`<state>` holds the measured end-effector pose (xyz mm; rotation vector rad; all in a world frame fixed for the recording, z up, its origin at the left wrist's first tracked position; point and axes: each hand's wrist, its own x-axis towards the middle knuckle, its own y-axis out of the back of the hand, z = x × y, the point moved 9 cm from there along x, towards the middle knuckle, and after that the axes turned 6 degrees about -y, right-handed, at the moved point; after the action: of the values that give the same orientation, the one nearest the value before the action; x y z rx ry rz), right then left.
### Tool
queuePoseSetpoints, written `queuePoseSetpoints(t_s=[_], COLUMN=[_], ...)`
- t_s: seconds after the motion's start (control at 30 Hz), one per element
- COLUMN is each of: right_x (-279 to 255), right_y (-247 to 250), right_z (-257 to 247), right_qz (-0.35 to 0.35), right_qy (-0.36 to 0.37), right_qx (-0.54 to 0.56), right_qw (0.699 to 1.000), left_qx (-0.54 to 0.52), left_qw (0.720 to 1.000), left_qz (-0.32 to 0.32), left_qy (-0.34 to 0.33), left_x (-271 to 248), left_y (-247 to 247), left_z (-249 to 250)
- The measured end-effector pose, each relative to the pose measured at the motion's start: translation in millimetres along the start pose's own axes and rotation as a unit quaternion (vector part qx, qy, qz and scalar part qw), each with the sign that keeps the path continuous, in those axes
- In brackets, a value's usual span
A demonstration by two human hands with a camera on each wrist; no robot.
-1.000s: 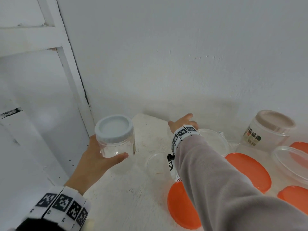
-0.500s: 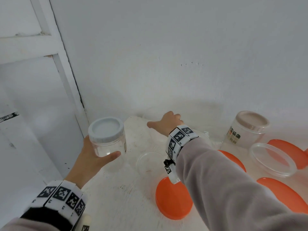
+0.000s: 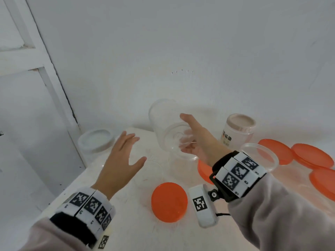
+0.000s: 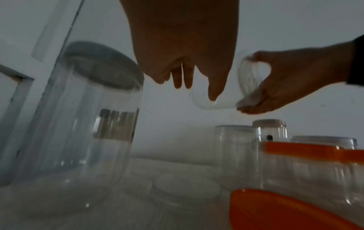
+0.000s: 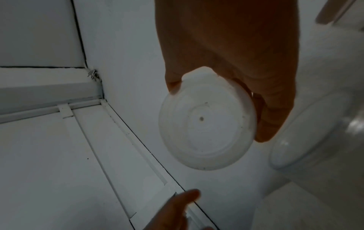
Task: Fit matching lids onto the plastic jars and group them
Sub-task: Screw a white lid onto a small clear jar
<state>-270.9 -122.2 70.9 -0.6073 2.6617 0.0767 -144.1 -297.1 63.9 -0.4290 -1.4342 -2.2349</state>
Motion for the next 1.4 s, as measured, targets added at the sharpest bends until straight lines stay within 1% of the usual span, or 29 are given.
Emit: queuePoseSetpoints(t_s=[0.1,0.2,0.3,0.4,0.5,0.63,0.73,0.83,0.97,1.1,1.2,1.27,1.33,1.4], right_x=[-21.7,-40.8,-61.3,-78.8,-92.6,-100.5,-104.6,-109.4,-104.4,-103.8,-102.8,-101.2,-98.4,-95.4], right_y=[23.5,42.8,50.6,53.4,53.6,59.9,66.1,69.8,77.9,79.1,79.0,80.5,83.4,86.7], right_z=[14.6,30.8,46.5,64.1,82.4,104.2,116.5,127.1,140.0,146.8,149.6,149.8,149.8,149.7], right_qz=[-0.019,-0.043,-0.100,-0.164,-0.214,-0.234,-0.244,-0.242,-0.201,-0.194,-0.187,-0.173,-0.165,-0.160], right_qy=[-0.010,-0.038,-0.053,-0.064,-0.077,-0.082,-0.079,-0.088,-0.077,-0.076,-0.052,-0.032,-0.013,0.004], right_qx=[0.049,0.078,0.084,0.097,0.081,0.071,0.074,0.049,-0.012,-0.083,-0.185,-0.228,-0.243,-0.255], right_qw=[0.999,0.995,0.990,0.980,0.970,0.966,0.964,0.965,0.976,0.974,0.963,0.958,0.956,0.953], left_qx=[-0.014,0.004,0.024,0.051,0.092,0.160,0.178,0.177,0.117,0.022,-0.065,-0.108,-0.140,-0.162], left_qw=[0.994,0.981,0.963,0.937,0.919,0.902,0.894,0.898,0.925,0.947,0.957,0.958,0.959,0.962], left_qz=[-0.098,-0.170,-0.231,-0.291,-0.324,-0.330,-0.326,-0.302,-0.222,-0.128,-0.049,-0.007,0.011,0.011], left_qy=[0.044,0.090,0.140,0.185,0.207,0.227,0.252,0.266,0.285,0.294,0.280,0.264,0.244,0.218], left_x=[-3.1,-5.3,-3.9,-5.9,-9.4,-12.0,-12.6,-7.2,2.5,9.6,8.7,2.3,-5.7,-13.2], left_y=[-44.9,-75.7,-96.0,-113.8,-128.2,-135.6,-134.9,-127.0,-106.9,-82.9,-65.2,-55.2,-48.3,-44.3], left_z=[-11.8,-24.4,-35.0,-40.4,-39.0,-38.0,-38.3,-37.0,-31.8,-21.9,-12.5,-3.5,10.9,30.2])
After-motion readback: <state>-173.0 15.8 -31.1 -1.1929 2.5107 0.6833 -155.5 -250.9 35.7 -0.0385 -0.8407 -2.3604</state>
